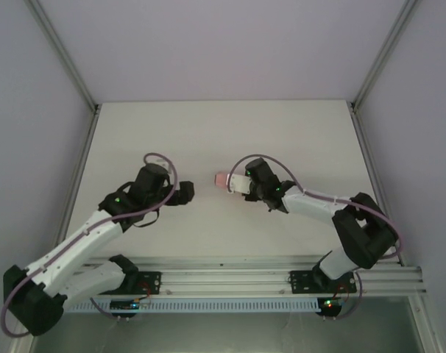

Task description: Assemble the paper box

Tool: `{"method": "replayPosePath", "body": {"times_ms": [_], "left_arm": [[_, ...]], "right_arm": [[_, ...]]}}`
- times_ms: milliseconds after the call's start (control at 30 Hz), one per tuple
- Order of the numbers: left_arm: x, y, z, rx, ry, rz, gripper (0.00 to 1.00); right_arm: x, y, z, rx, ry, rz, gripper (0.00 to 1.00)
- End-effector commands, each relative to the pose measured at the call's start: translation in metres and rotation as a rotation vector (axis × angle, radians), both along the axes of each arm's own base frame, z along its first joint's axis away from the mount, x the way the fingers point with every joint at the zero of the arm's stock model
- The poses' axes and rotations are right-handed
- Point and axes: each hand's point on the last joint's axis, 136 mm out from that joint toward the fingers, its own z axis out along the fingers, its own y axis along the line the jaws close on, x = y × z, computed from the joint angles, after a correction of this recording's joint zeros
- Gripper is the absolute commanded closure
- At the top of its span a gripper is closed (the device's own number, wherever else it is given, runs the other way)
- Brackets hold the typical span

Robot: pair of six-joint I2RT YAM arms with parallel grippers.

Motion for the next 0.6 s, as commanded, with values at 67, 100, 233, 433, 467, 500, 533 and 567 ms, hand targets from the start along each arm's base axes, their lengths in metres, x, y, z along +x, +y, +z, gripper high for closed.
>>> {"method": "replayPosePath", "body": {"times_ms": [67, 100, 233, 433, 467, 500, 533, 567], "left_arm": [[-0.008, 0.047, -0.017, 0.032, 0.054, 0.208, 0.00], [-0.009, 0.049, -0.018, 0.029, 0.060, 0.216, 0.00], [-0.010, 0.053, -0.025, 0.043, 0.086, 0.225, 0.00], [-0.008, 0.053, -0.028, 0.037, 0.093, 0.220, 0.00], [-0.008, 0.052, -0.028, 0.037, 0.095, 0.218, 0.00], [-0.008, 0.052, -0.029, 0.036, 0.097, 0.219, 0.00], [-0.007, 0.053, -0.029, 0.038, 0.098, 0.220, 0.01], [-0.007, 0.053, -0.031, 0.042, 0.104, 0.219, 0.00]], "right_arm": [[0.043, 0.031, 0.019, 0.071, -0.324, 0.062, 0.69], [0.046, 0.034, 0.012, 0.051, -0.339, 0.074, 0.68], [0.047, 0.043, -0.021, -0.073, -0.371, 0.134, 0.66], [0.023, 0.046, -0.050, -0.092, -0.215, 0.179, 0.53], [0.017, 0.045, -0.052, -0.083, -0.164, 0.181, 0.44], [0.011, 0.044, -0.054, -0.078, -0.120, 0.183, 0.32], [0.004, 0.044, -0.054, -0.078, -0.078, 0.191, 0.22], [-0.003, 0.042, -0.055, -0.080, -0.027, 0.196, 0.16]]}}
